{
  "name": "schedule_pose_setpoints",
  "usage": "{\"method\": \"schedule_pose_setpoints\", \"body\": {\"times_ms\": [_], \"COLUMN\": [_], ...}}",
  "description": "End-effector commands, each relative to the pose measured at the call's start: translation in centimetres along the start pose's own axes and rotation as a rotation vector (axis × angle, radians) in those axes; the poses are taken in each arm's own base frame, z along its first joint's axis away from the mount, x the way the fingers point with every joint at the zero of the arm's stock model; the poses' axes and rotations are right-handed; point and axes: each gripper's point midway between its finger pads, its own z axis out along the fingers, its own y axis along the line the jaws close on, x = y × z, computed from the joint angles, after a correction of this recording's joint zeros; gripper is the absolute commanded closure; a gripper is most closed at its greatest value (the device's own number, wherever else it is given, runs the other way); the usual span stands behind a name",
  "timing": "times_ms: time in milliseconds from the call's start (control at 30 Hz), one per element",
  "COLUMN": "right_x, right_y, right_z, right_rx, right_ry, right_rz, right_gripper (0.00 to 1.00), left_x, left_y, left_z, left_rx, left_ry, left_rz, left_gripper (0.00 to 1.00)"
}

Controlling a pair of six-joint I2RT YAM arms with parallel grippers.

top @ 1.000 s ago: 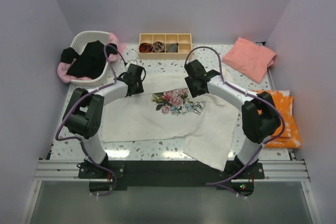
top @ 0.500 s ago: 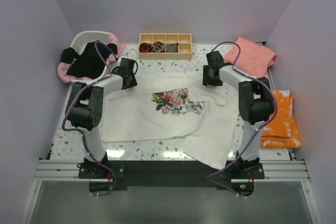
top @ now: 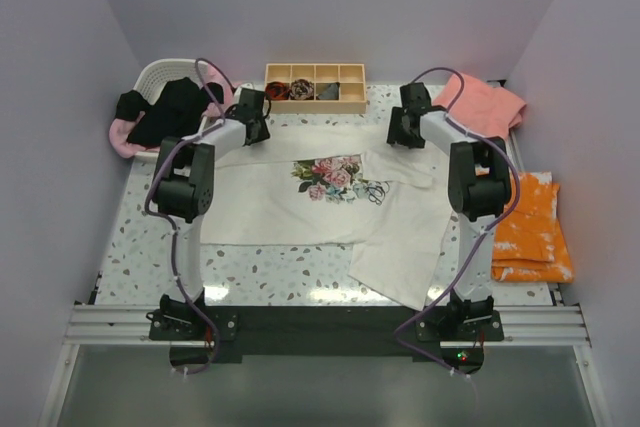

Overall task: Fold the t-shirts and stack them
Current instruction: Fold the flattened tshirt in 1/3 of the way

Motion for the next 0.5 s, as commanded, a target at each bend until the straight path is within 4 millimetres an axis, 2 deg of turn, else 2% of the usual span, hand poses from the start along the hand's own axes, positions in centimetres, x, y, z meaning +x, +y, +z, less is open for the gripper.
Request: {"method": "schedule_pose_setpoints", "body": {"times_ms": [0, 33, 67, 100, 133, 167, 200, 233, 267, 300, 333, 367, 400, 433, 467], "right_x": [0.0, -0.4, -1.5, -1.9, -2.7, -3.3, -2.6, -4.0, -3.7, -2.6, -2.8, -1.8, 0.9, 1.4, 3.2], "right_y": [0.5, 0.8, 1.2, 1.2, 1.2, 1.1, 0.7, 0.6, 0.2, -0.3, -0.7, -1.3, -1.9, -2.2, -2.4], "right_z": [0.2, -0.5, -1.3, -3.1, -4.6, -5.8, -6.6, -9.8, -10.9, -11.8, -14.1, -15.0, -14.9, -16.8, -17.0], "right_rx": [-0.057, -0.078, -0.105, -0.125, -0.138, -0.142, -0.135, -0.15, -0.144, -0.137, -0.139, -0.13, -0.12, -0.138, -0.141], "right_ry": [0.013, -0.003, -0.051, -0.084, -0.118, -0.146, -0.144, -0.205, -0.206, -0.193, -0.224, -0.211, -0.158, -0.171, -0.135], "right_rz": [0.003, 0.001, 0.003, 0.008, 0.013, 0.017, 0.022, 0.036, 0.044, 0.049, 0.057, 0.066, 0.084, 0.105, 0.114], "right_gripper": [0.4, 0.4, 0.39, 0.39, 0.38, 0.37, 0.37, 0.36, 0.35, 0.34, 0.34, 0.34, 0.33, 0.34, 0.34], "left_x": [0.7, 0.4, -1.1, -0.3, -0.8, -3.0, -2.1, -2.4, -4.6, -3.5, -3.5, -3.3, -2.7, -1.4, 0.1], "left_y": [0.3, 0.3, -0.3, 0.1, -0.1, -0.7, -0.2, -0.6, -1.0, -0.4, -0.5, -0.1, 0.3, 1.1, 2.5], "left_z": [1.4, 1.0, 0.1, -0.4, -1.2, -3.2, -3.9, -5.1, -7.7, -8.4, -9.7, -11.6, -12.4, -13.0, -13.8], "left_rx": [-0.008, -0.006, 0.019, 0.022, 0.036, 0.066, 0.067, 0.082, 0.112, 0.101, 0.081, 0.077, 0.064, 0.032, 0.008], "left_ry": [0.056, 0.048, 0.005, 0.011, -0.01, -0.079, -0.076, -0.101, -0.175, -0.17, -0.198, -0.213, -0.207, -0.185, -0.166], "left_rz": [0.058, 0.055, 0.041, 0.043, 0.036, 0.016, 0.017, 0.017, -0.003, 0.004, 0.007, 0.004, -0.003, -0.018, -0.034], "left_gripper": [0.6, 0.6, 0.6, 0.59, 0.59, 0.58, 0.55, 0.52, 0.5, 0.45, 0.33, 0.3, 0.3, 0.31, 0.32]}}
